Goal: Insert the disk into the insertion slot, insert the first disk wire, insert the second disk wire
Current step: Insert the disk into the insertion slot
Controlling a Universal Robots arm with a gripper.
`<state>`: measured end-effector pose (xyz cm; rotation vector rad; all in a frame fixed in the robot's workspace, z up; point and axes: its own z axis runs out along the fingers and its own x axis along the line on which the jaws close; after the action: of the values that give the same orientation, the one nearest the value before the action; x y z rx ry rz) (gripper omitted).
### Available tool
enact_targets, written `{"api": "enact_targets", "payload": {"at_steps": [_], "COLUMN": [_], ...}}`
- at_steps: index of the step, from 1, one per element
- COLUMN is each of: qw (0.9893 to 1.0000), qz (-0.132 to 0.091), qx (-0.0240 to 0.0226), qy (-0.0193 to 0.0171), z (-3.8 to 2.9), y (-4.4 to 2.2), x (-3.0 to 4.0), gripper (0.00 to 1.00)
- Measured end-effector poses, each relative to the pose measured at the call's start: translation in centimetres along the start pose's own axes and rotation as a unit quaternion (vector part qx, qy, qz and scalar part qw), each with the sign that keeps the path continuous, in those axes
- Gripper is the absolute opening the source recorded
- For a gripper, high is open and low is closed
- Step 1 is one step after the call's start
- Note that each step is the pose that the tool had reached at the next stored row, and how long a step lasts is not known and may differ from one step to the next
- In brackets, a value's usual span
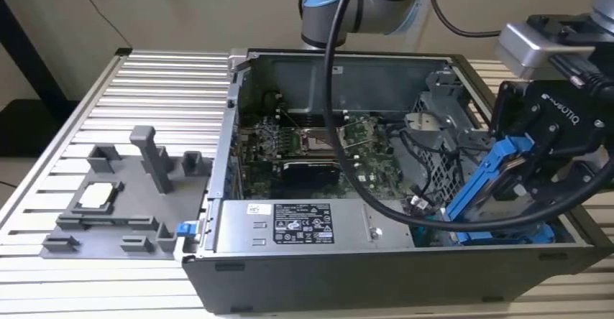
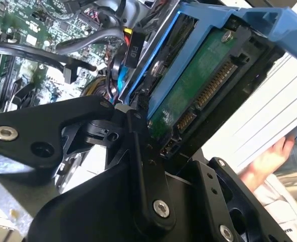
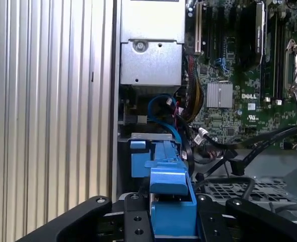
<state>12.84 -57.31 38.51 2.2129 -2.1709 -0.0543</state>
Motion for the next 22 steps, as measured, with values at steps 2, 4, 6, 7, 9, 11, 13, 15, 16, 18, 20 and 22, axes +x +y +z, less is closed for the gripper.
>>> {"api": "enact_targets", "payload": {"at_steps": [2,4,6,7,9,11,13,15,16,18,20,22], "qw": [1.0,1.0,1.0,1.0,1.0,1.0,1.0,1.0,1.0,1.0,1.0,1.0], "qz": [-0.001,-0.002,-0.004,-0.004,-0.005,-0.005,-0.006,-0.006,-0.006,-0.007,-0.007,-0.007], "qx": [0.0,0.0,0.0,0.0,0.0,0.0,0.0,0.0001,0.0001,0.0,-0.0001,-0.0003], "qy": [0.0001,0.0002,0.0001,0.0002,0.0002,0.0008,0.0011,-0.001,-0.0014,0.0004,0.0003,0.0004], "z": [0.37,0.73,1.1,1.29,1.62,1.83,2.08,2.54,2.8,2.83,2.83,2.83], "y": [-0.02,-0.04,-0.06,-0.07,-0.09,-0.1,-0.12,-0.14,-0.14,-0.14,-0.15,-0.15], "x": [0.0,0.0,0.0,0.0,0.0,-0.01,0.0,-0.02,0.0,-0.01,-0.01,-0.01], "gripper": [0.33,0.33,0.33,0.33,0.33,0.33,0.33,0.33,0.33,0.33,0.33,0.33]}}
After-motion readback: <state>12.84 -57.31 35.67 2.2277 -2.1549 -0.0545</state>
